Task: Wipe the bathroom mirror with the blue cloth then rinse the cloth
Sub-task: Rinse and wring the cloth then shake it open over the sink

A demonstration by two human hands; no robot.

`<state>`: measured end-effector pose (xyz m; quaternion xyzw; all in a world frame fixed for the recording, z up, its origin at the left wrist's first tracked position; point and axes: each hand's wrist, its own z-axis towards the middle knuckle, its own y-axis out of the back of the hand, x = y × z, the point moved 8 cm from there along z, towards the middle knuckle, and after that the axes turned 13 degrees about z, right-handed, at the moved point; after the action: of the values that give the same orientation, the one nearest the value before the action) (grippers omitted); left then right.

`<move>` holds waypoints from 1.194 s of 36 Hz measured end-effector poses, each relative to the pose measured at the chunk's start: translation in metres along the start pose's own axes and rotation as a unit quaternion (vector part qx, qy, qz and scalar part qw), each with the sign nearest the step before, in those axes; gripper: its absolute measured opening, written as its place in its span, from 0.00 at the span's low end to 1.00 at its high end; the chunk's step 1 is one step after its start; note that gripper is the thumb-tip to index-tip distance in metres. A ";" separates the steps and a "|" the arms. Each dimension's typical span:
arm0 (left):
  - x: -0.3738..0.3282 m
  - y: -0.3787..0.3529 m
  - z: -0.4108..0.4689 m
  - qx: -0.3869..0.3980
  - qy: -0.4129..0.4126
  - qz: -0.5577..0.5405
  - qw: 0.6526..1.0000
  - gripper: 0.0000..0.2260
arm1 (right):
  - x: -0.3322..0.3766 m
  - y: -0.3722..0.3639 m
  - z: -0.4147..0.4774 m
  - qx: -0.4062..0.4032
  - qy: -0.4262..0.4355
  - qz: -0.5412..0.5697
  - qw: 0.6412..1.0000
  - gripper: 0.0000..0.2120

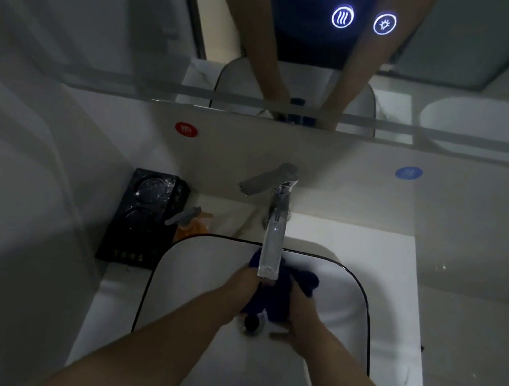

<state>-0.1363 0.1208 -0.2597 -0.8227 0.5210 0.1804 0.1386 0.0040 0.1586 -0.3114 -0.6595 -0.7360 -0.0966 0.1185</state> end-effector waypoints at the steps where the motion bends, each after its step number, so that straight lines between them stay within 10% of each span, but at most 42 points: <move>1: 0.002 0.002 0.005 -0.008 -0.004 -0.022 1.000 0.09 | 0.003 -0.010 -0.001 0.017 0.015 0.001 1.000 0.21; 5: 0.015 0.022 0.016 -0.020 0.008 -0.049 0.999 0.26 | 0.023 -0.044 -0.015 0.037 0.112 -0.050 0.992 0.10; 13: 0.037 0.055 0.015 -0.053 0.028 0.049 0.997 0.14 | 0.012 -0.067 -0.029 0.059 0.067 -0.052 0.995 0.10; 18: 0.010 0.019 0.005 -0.042 -0.102 0.285 0.952 0.03 | -0.012 -0.030 0.066 -0.016 0.015 0.092 0.995 0.33; 25: 0.009 0.026 0.016 -0.111 -0.112 0.417 0.895 0.25 | 0.023 -0.045 -0.019 0.036 0.000 0.011 0.999 0.16; 35: 0.036 0.078 0.018 -0.171 -0.125 0.541 0.814 0.07 | 0.032 -0.055 -0.057 0.067 0.120 0.031 0.990 0.11; 40: 0.010 0.054 -0.012 -0.205 -0.311 0.530 0.762 0.21 | 0.051 -0.018 -0.047 -0.020 0.182 -0.264 0.947 0.16; 43: -0.001 0.051 -0.028 -0.185 -0.285 0.508 0.792 0.17 | 0.052 -0.016 -0.044 -0.027 0.206 -0.419 0.884 0.15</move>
<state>-0.1781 0.0884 -0.2359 -0.3612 0.7573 0.5440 0.0146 -0.0147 0.1927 -0.2541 -0.2574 -0.8998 -0.2911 0.1983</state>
